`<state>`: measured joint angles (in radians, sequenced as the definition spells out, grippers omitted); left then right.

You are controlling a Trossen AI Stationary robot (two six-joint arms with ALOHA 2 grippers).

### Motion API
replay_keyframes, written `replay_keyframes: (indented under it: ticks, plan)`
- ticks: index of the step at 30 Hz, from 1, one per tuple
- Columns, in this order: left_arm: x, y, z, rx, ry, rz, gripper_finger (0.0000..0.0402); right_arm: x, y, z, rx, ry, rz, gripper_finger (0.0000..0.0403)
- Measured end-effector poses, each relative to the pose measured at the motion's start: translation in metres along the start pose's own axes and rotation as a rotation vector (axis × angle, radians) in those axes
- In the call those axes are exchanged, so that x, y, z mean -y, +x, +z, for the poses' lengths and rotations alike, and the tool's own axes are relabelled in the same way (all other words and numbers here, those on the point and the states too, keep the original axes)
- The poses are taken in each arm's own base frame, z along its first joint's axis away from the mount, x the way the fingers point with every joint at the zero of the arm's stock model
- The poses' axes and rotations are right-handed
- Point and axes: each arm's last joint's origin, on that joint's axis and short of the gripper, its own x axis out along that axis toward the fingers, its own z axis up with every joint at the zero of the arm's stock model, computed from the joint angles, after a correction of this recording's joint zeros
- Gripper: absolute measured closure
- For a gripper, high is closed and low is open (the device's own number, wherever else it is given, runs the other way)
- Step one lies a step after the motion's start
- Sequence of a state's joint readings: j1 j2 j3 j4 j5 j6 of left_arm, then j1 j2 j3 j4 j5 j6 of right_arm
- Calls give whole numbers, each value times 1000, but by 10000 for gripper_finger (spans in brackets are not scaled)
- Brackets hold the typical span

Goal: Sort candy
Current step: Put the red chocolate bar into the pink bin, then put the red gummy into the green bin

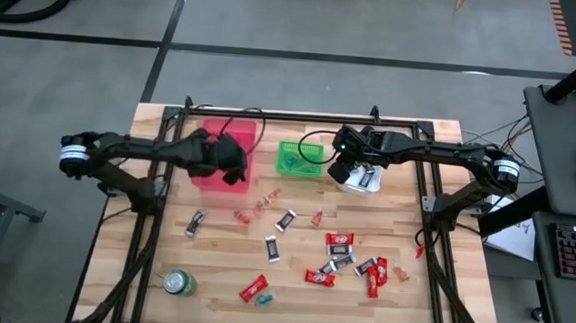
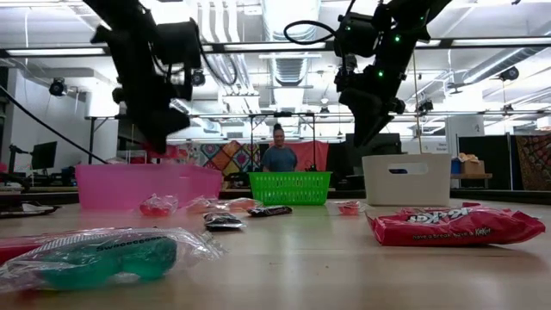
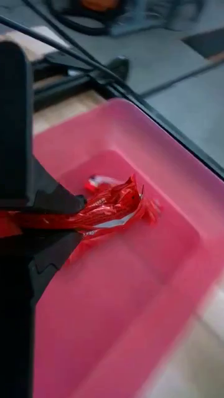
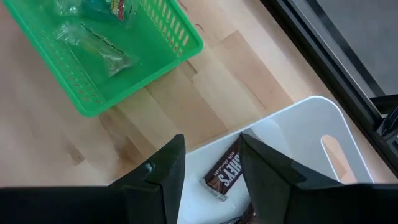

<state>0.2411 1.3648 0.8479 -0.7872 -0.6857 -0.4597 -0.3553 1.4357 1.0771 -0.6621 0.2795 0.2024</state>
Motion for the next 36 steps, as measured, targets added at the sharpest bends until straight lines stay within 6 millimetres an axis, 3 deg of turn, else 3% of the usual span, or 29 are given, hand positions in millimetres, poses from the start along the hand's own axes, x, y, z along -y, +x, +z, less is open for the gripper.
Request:
replay_keyframes:
  ticks: [7, 19, 28, 36]
  plan:
    - [-7, 21, 1, -74, 5, 52, 349, -1, 0, 0, 0, -2, 1, 259]
    - [-7, 19, 2, -57, -1, 50, 274, -1, 0, 0, -1, -3, 5, 259]
    - [20, -13, 3, 128, 34, -87, 271, -15, -3, -2, -31, -25, 245, 259]
    - [61, -57, -3, 394, 242, -275, 271, -55, -18, -14, -97, -150, 590, 259]
